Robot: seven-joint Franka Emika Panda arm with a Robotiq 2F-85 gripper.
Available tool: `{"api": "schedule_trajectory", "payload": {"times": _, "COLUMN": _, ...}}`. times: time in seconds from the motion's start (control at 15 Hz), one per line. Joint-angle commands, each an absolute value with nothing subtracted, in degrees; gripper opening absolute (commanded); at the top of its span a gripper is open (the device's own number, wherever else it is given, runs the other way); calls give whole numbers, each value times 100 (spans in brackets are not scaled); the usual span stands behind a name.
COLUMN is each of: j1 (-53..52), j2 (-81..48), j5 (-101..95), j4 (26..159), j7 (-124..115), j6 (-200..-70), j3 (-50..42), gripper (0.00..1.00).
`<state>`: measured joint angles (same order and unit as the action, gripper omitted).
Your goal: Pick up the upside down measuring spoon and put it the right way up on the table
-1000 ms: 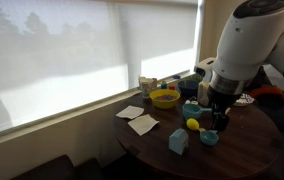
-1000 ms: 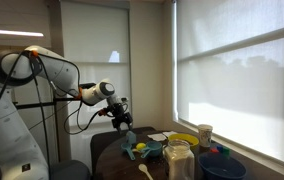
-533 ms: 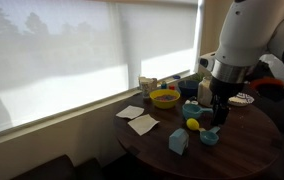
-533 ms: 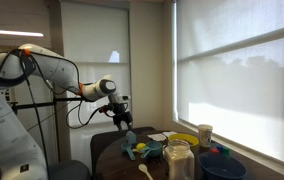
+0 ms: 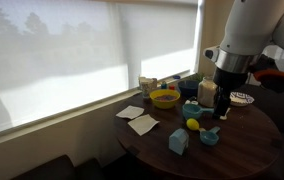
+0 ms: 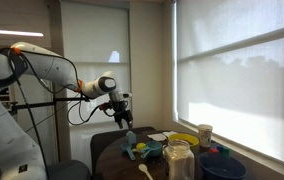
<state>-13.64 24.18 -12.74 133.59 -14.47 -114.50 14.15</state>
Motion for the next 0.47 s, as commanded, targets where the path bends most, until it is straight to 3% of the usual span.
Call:
{"api": "schedule_trajectory", "payload": {"times": 0.0, "j1": -1249, "j2": 2483, "j5": -1224, "j4": 13365, "j7": -1398, "j6": -11474, "j3": 1491, "gripper": 100}}
{"api": "schedule_trajectory", "payload": {"times": 0.4, "j1": -1240, "j2": 2679, "j5": -1213, "j4": 13491, "j7": -1369, "j6": -11548, "j3": 1462, "gripper": 100}}
